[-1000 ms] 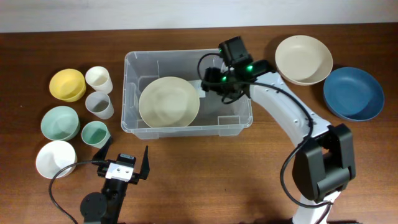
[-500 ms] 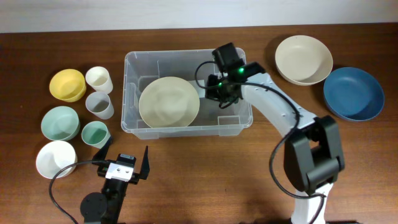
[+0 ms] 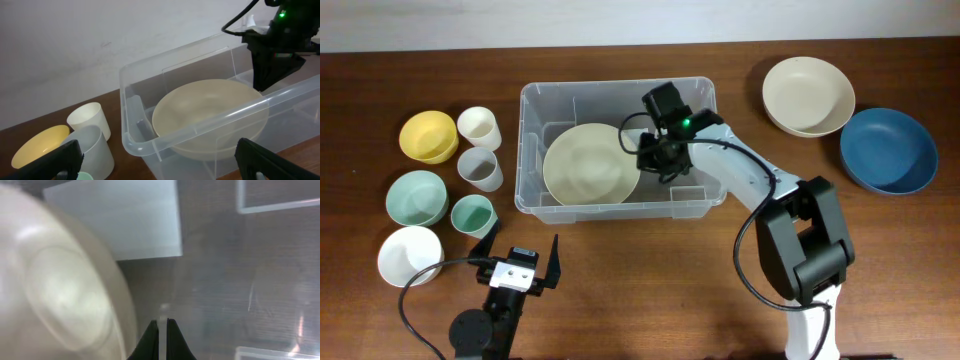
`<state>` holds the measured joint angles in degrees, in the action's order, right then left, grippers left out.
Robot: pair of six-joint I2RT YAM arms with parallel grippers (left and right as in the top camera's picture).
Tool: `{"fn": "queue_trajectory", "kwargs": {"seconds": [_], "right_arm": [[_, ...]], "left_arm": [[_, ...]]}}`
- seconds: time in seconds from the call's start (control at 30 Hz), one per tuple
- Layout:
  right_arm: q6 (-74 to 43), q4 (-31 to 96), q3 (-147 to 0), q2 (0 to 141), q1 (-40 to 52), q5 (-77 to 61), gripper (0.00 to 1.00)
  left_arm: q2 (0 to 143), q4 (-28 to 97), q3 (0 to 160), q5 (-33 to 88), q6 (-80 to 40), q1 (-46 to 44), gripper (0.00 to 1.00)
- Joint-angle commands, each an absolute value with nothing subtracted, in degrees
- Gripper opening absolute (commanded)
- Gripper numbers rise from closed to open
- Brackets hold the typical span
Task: Pack container
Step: 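Lower the cream plate into the bin and open the right gripper, then move the right gripper to the dark blue bowl and grasp its rim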
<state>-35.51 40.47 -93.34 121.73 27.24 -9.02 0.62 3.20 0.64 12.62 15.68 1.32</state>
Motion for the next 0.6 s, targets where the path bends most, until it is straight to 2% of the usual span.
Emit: {"fn": "queue_trajectory", "kwargs": {"seconds": [0.0, 0.57], "right_arm": [[-34.89, 39.72, -92.79, 122.32, 29.36, -8.34, 0.04], [-34.68, 40.38, -92.97, 122.1, 29.15, -8.34, 0.04]], "left_arm": [[0.34, 3.53, 0.51, 12.45, 16.36, 1.67, 0.99], [0.34, 3.53, 0.51, 12.45, 16.36, 1.67, 0.99]]}}
